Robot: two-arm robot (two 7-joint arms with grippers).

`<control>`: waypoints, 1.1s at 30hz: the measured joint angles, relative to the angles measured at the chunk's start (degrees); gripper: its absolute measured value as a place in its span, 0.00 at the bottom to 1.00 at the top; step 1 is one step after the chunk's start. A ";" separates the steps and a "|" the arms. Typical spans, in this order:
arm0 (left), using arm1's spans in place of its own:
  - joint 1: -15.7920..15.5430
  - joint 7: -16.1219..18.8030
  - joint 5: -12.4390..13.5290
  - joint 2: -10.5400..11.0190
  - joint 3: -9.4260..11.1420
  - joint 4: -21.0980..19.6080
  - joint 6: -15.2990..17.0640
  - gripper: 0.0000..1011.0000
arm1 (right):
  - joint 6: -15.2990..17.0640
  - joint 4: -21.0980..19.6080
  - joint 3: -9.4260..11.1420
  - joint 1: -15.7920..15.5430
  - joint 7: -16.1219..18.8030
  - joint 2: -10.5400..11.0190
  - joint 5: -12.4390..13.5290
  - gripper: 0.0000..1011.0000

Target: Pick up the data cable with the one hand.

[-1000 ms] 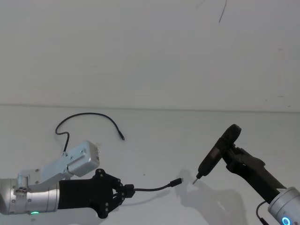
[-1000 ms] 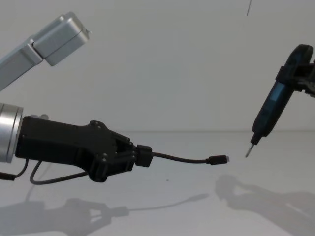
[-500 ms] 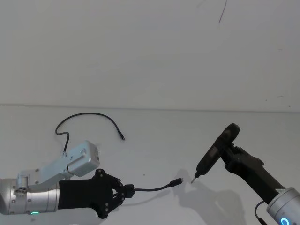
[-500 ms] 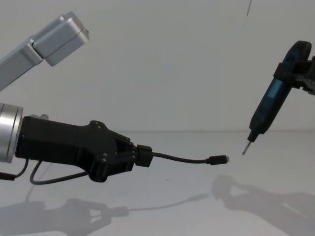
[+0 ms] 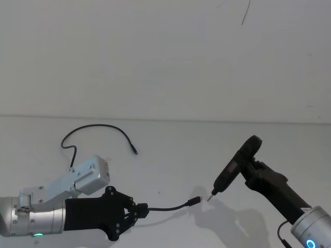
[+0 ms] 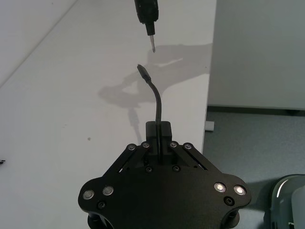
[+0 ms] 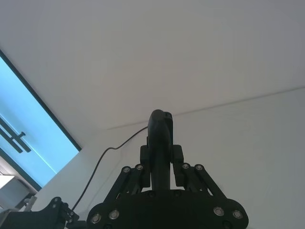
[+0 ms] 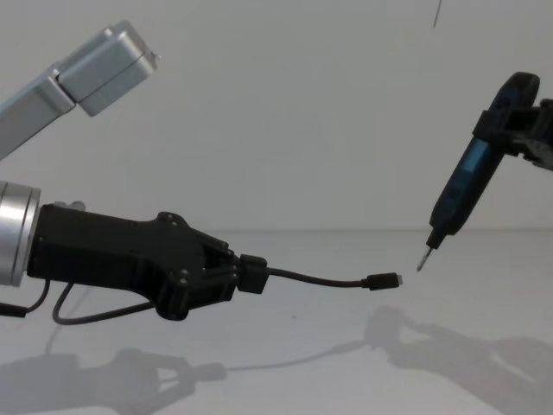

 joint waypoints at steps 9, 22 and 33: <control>0.00 0.00 0.00 0.00 0.00 0.00 0.00 0.05 | -1.89 2.03 -0.92 0.86 0.94 0.10 -0.14 0.27; 0.00 0.00 0.00 0.00 0.00 0.00 0.00 0.05 | -5.01 5.26 -1.68 1.97 2.85 0.68 -0.68 0.27; 0.00 0.00 0.00 0.00 0.00 0.00 0.00 0.05 | -6.56 7.28 -2.41 2.81 3.65 1.04 -0.68 0.27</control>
